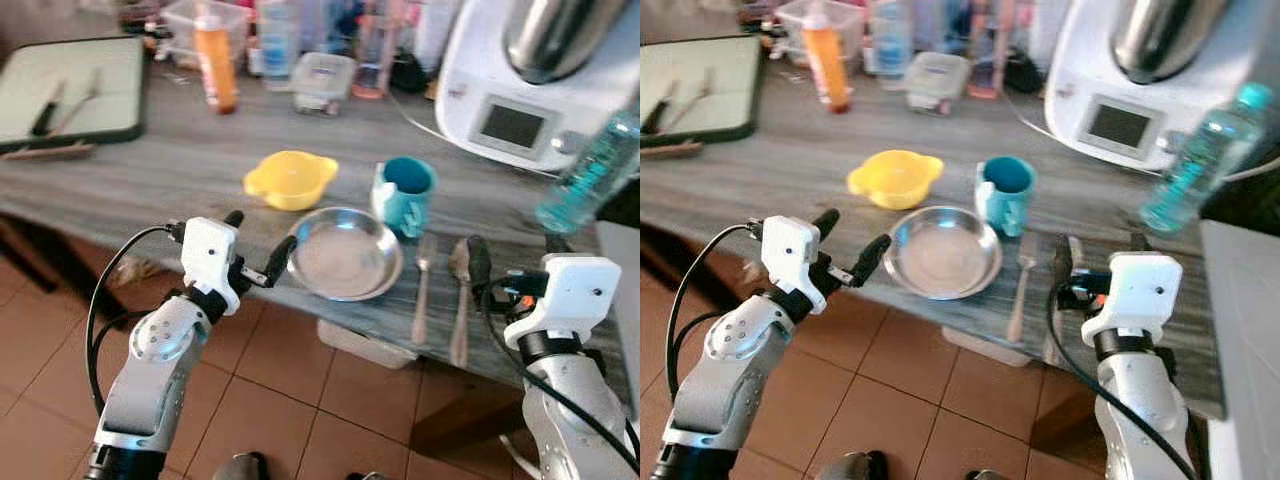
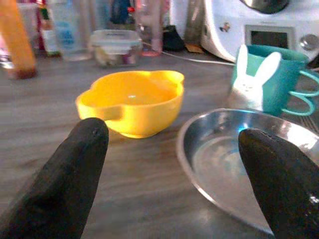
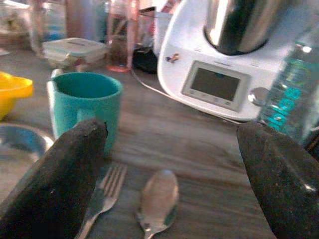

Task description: Setting the table

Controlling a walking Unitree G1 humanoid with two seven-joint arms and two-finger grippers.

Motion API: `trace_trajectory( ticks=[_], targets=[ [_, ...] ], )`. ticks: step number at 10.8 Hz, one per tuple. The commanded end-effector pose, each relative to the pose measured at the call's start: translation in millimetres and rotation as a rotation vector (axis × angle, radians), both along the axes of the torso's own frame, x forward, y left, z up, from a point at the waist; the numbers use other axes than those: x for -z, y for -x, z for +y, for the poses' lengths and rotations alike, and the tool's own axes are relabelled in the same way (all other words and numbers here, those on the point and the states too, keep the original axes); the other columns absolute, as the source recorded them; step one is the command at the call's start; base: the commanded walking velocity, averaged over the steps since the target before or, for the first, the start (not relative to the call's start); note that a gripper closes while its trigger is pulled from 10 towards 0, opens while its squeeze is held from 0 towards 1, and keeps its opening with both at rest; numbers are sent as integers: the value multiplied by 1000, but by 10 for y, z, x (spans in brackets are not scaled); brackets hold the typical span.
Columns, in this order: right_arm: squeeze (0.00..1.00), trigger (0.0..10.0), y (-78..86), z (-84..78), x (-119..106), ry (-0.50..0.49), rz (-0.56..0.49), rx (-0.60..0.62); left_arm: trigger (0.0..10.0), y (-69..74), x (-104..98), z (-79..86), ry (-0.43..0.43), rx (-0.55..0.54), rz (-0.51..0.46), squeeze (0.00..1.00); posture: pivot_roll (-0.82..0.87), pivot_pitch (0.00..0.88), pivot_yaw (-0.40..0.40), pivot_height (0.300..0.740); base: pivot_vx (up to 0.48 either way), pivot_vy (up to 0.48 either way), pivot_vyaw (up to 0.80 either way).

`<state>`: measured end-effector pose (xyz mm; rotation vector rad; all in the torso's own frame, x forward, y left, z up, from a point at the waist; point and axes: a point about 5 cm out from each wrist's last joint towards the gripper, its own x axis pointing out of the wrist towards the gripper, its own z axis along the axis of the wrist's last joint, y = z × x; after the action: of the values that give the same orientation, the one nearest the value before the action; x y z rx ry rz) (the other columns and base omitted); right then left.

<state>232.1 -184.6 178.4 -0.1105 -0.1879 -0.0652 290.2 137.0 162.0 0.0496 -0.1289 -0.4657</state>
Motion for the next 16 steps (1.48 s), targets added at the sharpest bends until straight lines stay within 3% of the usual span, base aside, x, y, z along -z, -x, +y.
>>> trace_trajectory(
  ticks=[1,5,7,14,16],
  targets=[
    [1000,10000,32,13,-45,21,-15,-6,10000,-8,-8,4,-7,-8,-9,0,135,141,-60,740,0,0,800],
    [1000,10000,25,42,-30,17,-12,-13,10000,-58,-36,16,-4,-50,-22,0,137,149,-55,740,0,0,800],
    [1000,10000,21,53,-19,14,-11,-11,10000,-78,-30,78,-55,-114,-37,0,139,150,-52,740,0,0,800],
    [1000,10000,-10,87,-36,4,-27,-14,10000,-129,-84,193,-112,-247,-74,0,153,141,-48,740,0,0,732],
    [1000,10000,-25,88,-30,-4,-31,-14,10000,-117,-11,152,-109,-232,-48,0,157,137,-48,740,0,0,325]
  ],
)
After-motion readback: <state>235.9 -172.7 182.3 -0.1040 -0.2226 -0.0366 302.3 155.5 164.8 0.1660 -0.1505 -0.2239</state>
